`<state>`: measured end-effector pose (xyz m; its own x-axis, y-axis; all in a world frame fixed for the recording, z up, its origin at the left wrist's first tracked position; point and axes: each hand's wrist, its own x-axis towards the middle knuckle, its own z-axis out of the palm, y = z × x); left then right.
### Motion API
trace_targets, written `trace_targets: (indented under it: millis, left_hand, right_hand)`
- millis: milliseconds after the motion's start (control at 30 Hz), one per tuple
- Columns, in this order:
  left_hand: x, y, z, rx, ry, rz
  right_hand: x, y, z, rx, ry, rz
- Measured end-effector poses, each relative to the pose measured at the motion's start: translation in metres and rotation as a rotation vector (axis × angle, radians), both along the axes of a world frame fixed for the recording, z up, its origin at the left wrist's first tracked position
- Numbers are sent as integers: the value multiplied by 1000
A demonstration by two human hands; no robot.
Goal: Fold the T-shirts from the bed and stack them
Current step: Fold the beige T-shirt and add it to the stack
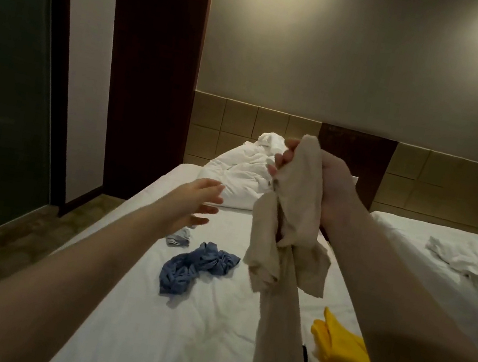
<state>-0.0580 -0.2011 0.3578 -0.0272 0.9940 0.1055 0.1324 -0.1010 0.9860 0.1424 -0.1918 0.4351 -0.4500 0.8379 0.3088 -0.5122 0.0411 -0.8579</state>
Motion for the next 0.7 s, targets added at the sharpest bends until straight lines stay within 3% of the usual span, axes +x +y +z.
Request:
trace_targets:
  millis: [100,200,267,367,433,500,600,700]
  left_hand:
    - [31,3,-4,-105,141,-164]
    - [55,-5,-14,-324,41,-346]
    - [58,-10,-20,-345,-26,-432]
    - [44,-7,-20,-270,-159,-430]
    - [31,-2,-16,-195,-223,-283]
    - [20,2,-8,-84,-292,-129]
    - [12,-3,8,68,-397,-60]
    - [13,-7,22,167,-415,-36]
  right_hand:
    - [-10,-5,-7,14,-162,177]
    - [-9,-5,-13,85,-377,199]
    - [-1,-2,-19,99,-436,141]
    - [23,4,-30,27,-389,95]
    - [47,7,-38,-6,-374,119]
    - [66,9,-47,-9,-372,224]
    - [81,13,-59,-58,-373,383]
    - [71,10,-62,-108,-442,314]
